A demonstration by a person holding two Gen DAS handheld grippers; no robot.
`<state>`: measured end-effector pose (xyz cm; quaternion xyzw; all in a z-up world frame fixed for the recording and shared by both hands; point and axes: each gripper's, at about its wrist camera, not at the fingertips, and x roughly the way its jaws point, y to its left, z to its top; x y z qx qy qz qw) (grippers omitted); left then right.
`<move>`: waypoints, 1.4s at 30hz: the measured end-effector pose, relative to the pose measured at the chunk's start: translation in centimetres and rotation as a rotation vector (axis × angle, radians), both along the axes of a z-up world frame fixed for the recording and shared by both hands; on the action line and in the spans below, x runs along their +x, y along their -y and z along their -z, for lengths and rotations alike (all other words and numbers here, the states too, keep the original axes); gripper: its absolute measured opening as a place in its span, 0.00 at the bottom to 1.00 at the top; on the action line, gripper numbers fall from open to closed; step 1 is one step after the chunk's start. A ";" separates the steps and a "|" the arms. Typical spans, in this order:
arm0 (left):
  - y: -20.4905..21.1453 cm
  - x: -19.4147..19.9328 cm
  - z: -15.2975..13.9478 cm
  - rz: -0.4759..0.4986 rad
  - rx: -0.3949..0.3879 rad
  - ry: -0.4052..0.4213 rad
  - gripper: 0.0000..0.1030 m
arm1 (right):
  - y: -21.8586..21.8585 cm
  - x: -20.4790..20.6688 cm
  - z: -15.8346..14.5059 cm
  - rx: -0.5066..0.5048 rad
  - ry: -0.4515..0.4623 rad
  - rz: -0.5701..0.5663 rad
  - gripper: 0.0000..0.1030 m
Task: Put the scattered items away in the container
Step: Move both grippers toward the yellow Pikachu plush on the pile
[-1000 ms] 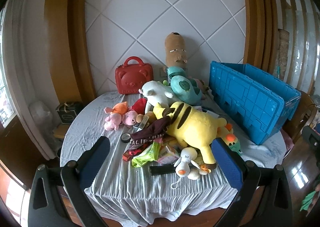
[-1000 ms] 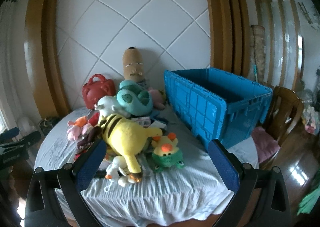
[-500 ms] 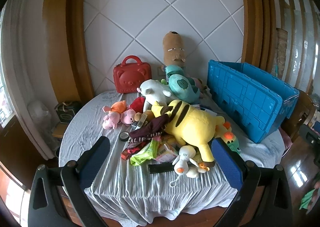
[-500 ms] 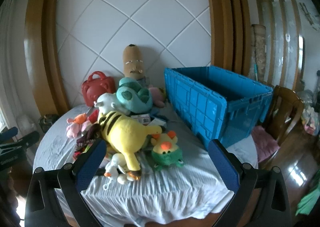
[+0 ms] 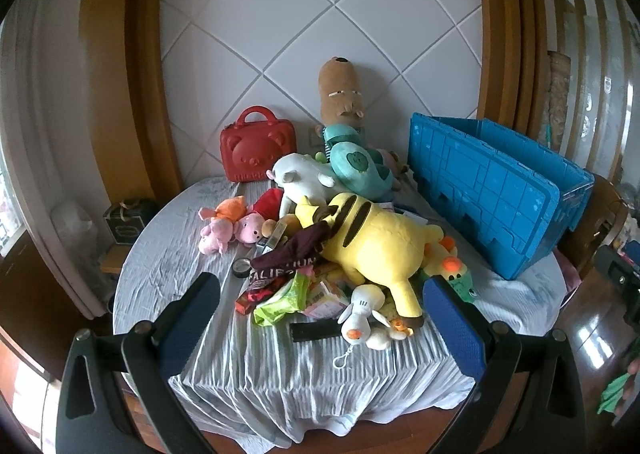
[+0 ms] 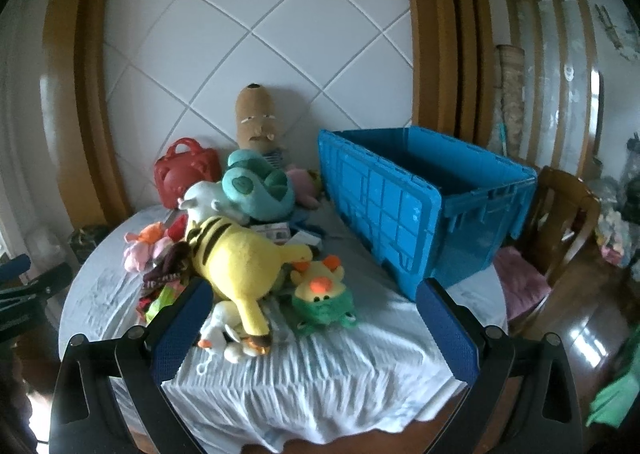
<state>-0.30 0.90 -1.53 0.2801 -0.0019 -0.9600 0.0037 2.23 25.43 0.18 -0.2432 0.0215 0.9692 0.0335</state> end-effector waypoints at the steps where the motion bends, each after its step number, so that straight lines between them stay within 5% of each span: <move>1: 0.0 0.0 0.1 -0.001 0.001 0.002 1.00 | 0.0 0.0 0.0 0.002 0.000 0.002 1.00; 22: -0.2 -0.6 1.9 -0.020 0.014 0.047 1.00 | -0.1 -1.2 1.6 0.000 0.048 -0.102 1.00; 34: 0.6 -2.6 6.0 -0.092 -0.002 0.126 1.00 | -0.2 -5.8 5.6 -0.041 0.069 -0.306 1.00; 42: 4.7 -7.7 10.0 -0.129 0.018 0.198 1.00 | 0.6 -12.6 10.4 -0.115 0.238 -0.280 1.00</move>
